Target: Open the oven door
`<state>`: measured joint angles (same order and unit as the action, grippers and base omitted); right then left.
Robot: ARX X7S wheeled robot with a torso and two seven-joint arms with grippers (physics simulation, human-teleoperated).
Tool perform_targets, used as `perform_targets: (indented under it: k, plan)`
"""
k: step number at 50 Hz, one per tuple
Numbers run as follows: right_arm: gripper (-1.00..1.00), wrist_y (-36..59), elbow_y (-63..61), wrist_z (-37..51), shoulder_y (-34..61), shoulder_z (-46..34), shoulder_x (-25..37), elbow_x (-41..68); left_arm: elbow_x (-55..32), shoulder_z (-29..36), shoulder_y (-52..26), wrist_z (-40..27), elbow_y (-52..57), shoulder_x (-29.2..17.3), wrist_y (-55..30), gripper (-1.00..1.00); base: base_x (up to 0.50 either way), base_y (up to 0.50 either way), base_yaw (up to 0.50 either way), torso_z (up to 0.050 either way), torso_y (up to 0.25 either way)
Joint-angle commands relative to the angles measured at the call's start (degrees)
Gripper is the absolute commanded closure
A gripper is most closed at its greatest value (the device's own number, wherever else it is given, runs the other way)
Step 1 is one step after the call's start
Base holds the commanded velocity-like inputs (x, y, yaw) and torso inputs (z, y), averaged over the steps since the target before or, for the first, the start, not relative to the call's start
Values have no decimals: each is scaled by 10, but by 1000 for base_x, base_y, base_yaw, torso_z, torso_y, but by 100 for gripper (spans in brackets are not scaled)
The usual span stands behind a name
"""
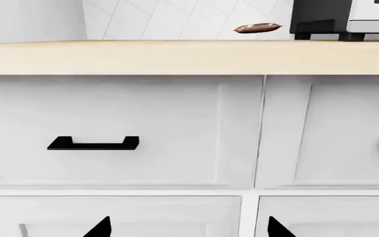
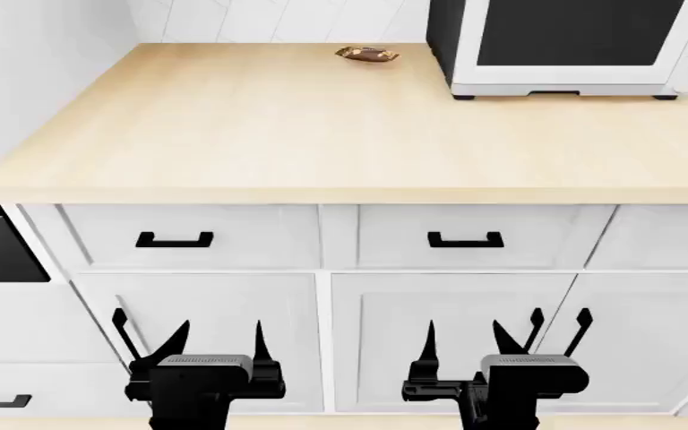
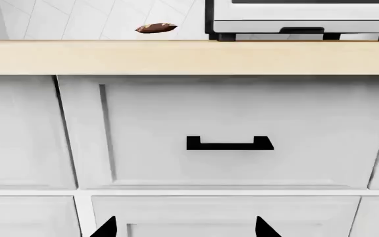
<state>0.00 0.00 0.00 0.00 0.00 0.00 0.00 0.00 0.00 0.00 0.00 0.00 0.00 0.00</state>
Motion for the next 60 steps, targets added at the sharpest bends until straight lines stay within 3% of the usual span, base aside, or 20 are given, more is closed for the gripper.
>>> perform_targets:
  k: [1, 5, 16, 60]
  plan:
    - [-100, 10, -2, 8, 1, -11, 9, 12, -9, 11, -1, -10, -2, -9, 1, -100, 0, 0, 0, 0, 0]
    - [-100, 47, -9, 8, 6, -19, 19, 34, -16, 23, -4, -19, -9, -17, 3, -100, 0, 0, 0, 0, 0]
    - [-100, -25, -4, 27, -3, -41, 35, 21, -25, 41, -6, -37, -11, -31, 3, -100, 0, 0, 455, 0, 0]
    - [-100, -71, -10, 50, -18, -85, 72, 30, -53, 71, -12, -77, -18, -61, 11, -100, 0, 0, 500, 0, 0]
